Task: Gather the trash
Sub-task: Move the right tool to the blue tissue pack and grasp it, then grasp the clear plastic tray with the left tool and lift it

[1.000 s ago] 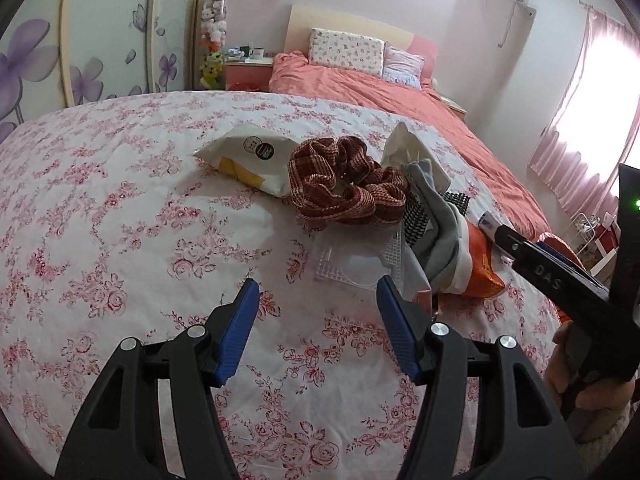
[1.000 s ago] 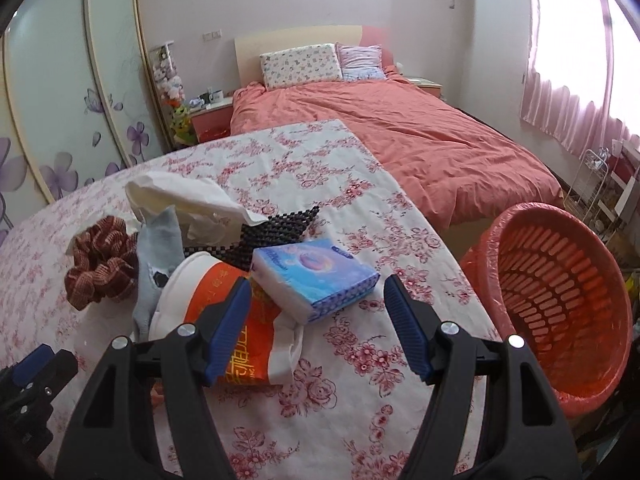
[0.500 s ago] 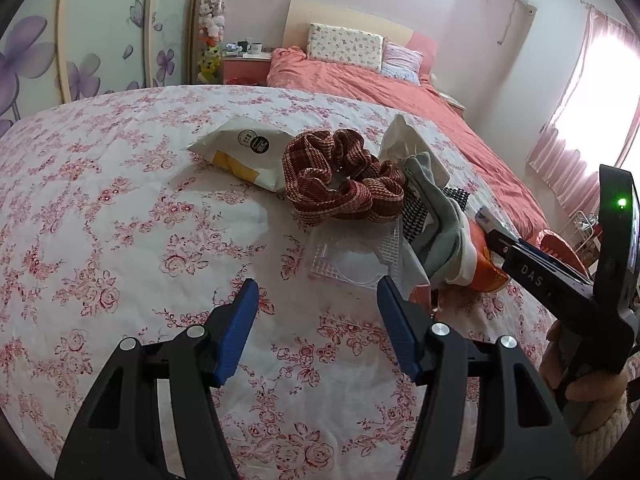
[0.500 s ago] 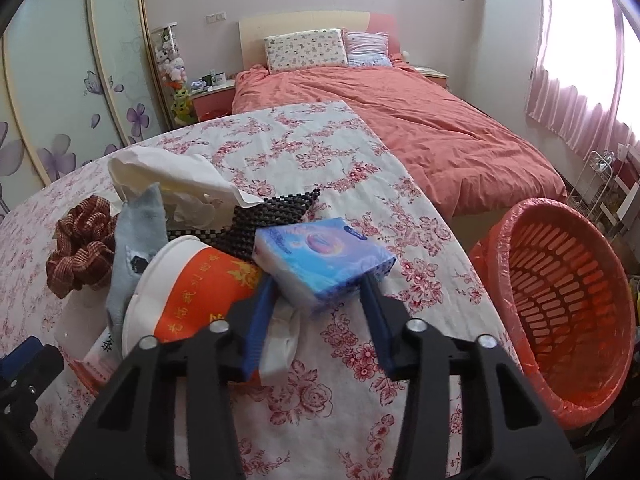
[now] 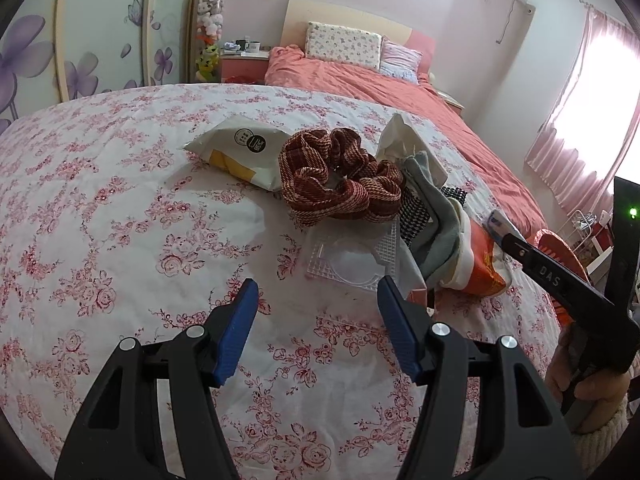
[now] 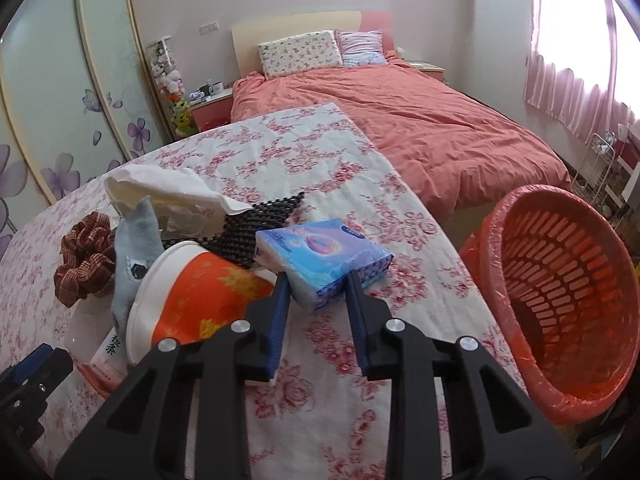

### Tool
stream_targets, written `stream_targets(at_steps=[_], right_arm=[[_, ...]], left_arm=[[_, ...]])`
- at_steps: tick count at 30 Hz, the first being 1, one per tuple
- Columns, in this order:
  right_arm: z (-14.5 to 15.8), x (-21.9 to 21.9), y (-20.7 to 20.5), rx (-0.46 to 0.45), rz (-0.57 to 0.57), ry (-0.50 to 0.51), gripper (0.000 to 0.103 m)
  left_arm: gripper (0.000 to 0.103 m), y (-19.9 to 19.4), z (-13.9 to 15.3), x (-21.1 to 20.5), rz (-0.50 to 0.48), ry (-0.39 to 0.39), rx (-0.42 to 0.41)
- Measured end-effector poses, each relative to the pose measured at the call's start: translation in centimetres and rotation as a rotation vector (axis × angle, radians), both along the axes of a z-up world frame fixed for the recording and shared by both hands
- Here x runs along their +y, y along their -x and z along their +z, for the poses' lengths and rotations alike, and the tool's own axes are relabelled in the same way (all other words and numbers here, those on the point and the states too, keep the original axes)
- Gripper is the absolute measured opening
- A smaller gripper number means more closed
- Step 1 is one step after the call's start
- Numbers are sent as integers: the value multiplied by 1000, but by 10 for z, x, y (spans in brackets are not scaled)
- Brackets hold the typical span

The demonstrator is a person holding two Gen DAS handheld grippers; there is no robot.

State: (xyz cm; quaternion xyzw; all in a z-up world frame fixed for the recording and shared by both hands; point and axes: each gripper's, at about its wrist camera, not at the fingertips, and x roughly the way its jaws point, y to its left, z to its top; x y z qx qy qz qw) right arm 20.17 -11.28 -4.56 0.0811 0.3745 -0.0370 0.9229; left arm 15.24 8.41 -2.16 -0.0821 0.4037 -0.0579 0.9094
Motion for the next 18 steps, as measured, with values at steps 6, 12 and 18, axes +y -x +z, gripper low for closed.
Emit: stream_targets(at_steps=[6,12,18], right_arm=[[0,-17,11,-11,-25,-7,25],[6,-26,27,-35,-42,-1,24],[10,-34,41,-52,-55,-9,24]], left_arm=[[62,1,2,-3,-11,7,-6],[62,5,8,-14,-41,11,-23],[62,7,15,-34,-99,8,-52]])
